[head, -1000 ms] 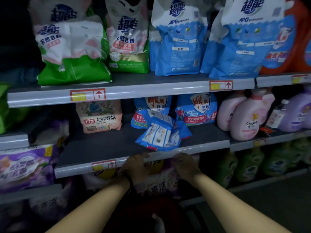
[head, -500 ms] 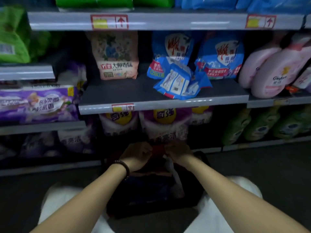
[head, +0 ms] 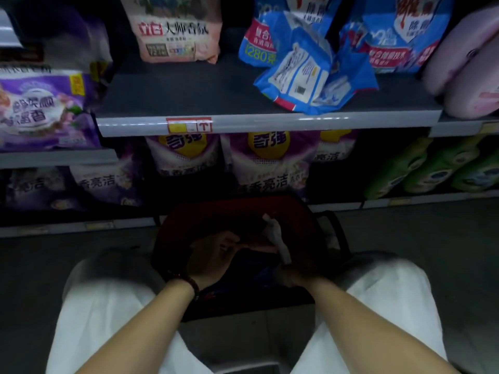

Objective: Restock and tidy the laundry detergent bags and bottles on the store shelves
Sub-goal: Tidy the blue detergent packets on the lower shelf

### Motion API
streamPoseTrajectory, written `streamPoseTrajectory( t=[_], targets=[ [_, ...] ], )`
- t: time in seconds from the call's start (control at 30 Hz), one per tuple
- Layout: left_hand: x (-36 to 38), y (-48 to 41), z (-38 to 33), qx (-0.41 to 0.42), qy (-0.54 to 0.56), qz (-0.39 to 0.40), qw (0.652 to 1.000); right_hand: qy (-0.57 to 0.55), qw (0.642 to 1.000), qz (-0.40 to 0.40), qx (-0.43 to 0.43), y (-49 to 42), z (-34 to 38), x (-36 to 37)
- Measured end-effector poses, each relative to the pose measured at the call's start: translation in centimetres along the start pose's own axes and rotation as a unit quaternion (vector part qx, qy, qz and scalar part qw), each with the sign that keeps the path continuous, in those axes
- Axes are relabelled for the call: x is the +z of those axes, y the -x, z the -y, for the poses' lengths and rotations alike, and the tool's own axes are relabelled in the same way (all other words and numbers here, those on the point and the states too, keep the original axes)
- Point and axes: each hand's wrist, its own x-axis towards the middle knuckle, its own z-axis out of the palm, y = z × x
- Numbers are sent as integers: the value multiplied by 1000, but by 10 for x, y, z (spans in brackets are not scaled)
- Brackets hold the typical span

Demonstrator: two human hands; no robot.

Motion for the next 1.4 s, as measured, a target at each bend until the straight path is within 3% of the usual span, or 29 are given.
streamPoseTrajectory(
  t=[0.47,0.73,0.93,1.07,1.2,1.4],
  targets=[
    [23,-2,7,10,-63,63,996,59,995,-79,-26,24,9,-9],
    [17,21,-5,-24,-66,104,992,126,978,-122,-111,74,40,-36],
    [22,29,-49,-26,-11,133,991,78,960,-202,-178,120,67,-89],
    [32,44,-86,11,80,102,992,35,941,-233,-241,175,102,-135],
    [39,63,-123,68,152,23,986,-124,912,-301,-248,245,141,-184],
    [14,81,-182,116,311,-158,930,-193,880,-276,-334,331,202,-216]
  ],
)
